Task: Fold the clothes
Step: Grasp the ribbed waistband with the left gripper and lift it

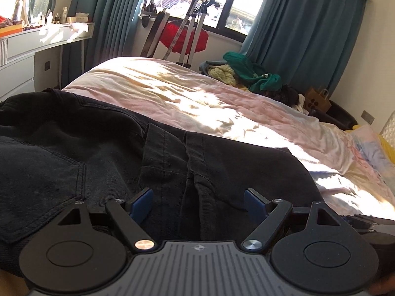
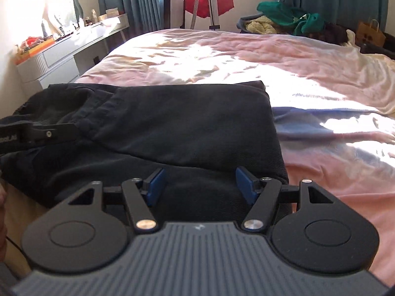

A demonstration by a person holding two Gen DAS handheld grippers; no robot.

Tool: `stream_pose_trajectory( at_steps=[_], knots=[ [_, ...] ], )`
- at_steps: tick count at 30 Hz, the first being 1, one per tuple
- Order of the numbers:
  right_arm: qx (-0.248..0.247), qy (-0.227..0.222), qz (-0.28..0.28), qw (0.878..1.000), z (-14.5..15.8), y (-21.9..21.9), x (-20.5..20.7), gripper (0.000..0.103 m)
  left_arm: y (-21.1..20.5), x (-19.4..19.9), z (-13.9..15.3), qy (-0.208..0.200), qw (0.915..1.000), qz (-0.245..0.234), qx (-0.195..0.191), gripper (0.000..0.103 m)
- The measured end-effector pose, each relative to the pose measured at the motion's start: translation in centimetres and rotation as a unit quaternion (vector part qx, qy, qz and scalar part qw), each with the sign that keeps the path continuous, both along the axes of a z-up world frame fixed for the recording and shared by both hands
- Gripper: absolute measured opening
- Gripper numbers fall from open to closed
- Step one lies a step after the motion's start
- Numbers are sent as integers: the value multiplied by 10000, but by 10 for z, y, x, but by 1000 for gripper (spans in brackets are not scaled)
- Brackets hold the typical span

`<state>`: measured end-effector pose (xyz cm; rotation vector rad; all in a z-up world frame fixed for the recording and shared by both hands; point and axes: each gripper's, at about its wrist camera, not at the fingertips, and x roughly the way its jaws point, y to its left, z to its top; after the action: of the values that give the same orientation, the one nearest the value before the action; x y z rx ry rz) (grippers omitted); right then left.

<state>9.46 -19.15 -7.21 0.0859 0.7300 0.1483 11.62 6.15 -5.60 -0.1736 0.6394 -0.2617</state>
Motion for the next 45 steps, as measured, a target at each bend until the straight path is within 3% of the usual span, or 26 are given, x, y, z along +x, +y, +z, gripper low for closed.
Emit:
stream_pose_trajectory(
  at_steps=[3, 6, 11, 14, 16, 19, 23, 26, 29, 31, 37, 41, 44, 45],
  knots=[
    [199, 16, -67, 9998, -7, -7, -1, 67, -14, -17, 9, -258, 9992, -243, 181, 99],
    [277, -44, -76, 9996, -8, -9, -5, 66, -16, -32, 13, -358, 9988, -299, 168, 102],
    [188, -120, -72, 9997, -3, -7, -13, 65, 8, -45, 11, 5, 9983, -28, -585, 103],
    [256, -130, -102, 9995, 0, -11, -17, 65, 44, -49, 11, 524, 9896, 666, -1160, 103],
    [274, -122, -117, 9995, 1, -14, -18, 65, 72, -52, 9, 1085, 9735, 1103, -1685, 103],
    [279, -105, -143, 9995, 1, -15, -19, 65, 112, -61, 4, 1285, 9520, 1377, -2413, 103],
    [181, -88, -174, 9996, 1, -10, -16, 66, 162, -67, -7, 1522, 9148, 1811, -3274, 103],
    [177, -107, -170, 9996, 0, -10, -17, 66, 192, -53, -32, 1831, 8725, 2334, -3882, 103],
    [244, -124, -172, 9995, 0, -12, -18, 66, 218, -34, -54, 1880, 8271, 2683, -4566, 102],
    [254, -126, -178, 9994, 0, -12, -18, 65, 235, -27, -61, 1741, 8056, 3143, -4711, 102],
    [295, -123, -229, 9992, 1, -12, -15, 66, 279, -7, -68, 1004, 7824, 4023, -4646, 98],
    [271, -183, -252, 9991, 3, -11, -14, 66, 297, 7, -80, 864, 7665, 4238, -4747, 93],
    [204, -266, -245, 9991, 5, -8, -14, 65, 301, 16, -82, 824, 7636, 4390, -4663, 85],
    [175, -324, -242, 9990, 7, -6, -15, 65, 299, 18, -81, 806, 7656, 4451, -4574, 77]
  ],
)
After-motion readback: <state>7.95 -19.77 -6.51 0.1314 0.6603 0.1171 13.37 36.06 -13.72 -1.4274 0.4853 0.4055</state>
